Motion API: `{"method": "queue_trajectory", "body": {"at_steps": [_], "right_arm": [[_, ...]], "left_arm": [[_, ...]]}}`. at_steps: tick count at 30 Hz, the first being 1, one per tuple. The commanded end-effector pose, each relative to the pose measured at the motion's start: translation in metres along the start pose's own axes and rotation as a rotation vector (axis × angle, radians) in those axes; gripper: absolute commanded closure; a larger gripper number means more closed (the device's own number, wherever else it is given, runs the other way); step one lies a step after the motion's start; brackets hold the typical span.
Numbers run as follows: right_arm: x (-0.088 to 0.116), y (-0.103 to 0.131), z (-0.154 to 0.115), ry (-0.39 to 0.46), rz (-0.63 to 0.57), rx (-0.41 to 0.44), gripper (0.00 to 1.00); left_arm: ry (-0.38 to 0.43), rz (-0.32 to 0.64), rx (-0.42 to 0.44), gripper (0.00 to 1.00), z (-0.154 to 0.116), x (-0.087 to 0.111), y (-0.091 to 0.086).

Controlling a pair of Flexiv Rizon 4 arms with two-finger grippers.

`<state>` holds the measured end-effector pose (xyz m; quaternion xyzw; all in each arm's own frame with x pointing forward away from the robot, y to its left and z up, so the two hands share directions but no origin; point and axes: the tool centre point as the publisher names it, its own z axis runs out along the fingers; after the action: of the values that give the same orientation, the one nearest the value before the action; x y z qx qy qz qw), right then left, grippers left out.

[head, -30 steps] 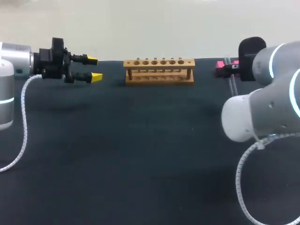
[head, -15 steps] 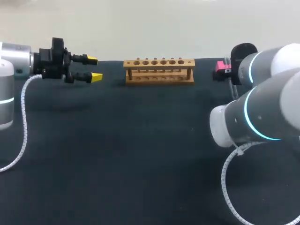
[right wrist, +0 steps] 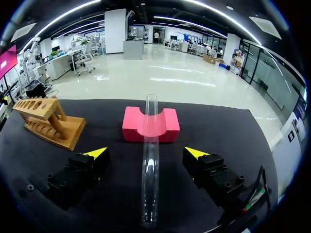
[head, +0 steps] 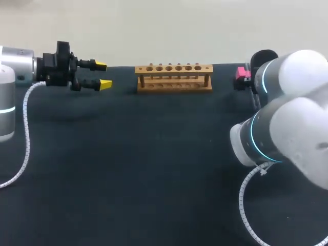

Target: Grasp the test tube, adjust it, and insert it.

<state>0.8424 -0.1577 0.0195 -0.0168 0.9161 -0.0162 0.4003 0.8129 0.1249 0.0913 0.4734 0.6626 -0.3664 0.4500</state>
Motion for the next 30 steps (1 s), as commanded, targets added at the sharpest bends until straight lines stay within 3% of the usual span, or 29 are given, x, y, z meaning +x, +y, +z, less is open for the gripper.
{"method": "queue_trajectory", "body": {"at_steps": [1,30], "right_arm": [[-0.001,0.0,0.005,-0.002,0.0,0.031,0.0],[0.002,-0.011,0.026,-0.004,-0.001,-0.095,0.0]], "left_arm": [[-0.005,0.003,-0.004,0.0,0.0,0.001,-0.002],[-0.005,0.003,-0.004,0.0,0.0,0.001,-0.002]]}}
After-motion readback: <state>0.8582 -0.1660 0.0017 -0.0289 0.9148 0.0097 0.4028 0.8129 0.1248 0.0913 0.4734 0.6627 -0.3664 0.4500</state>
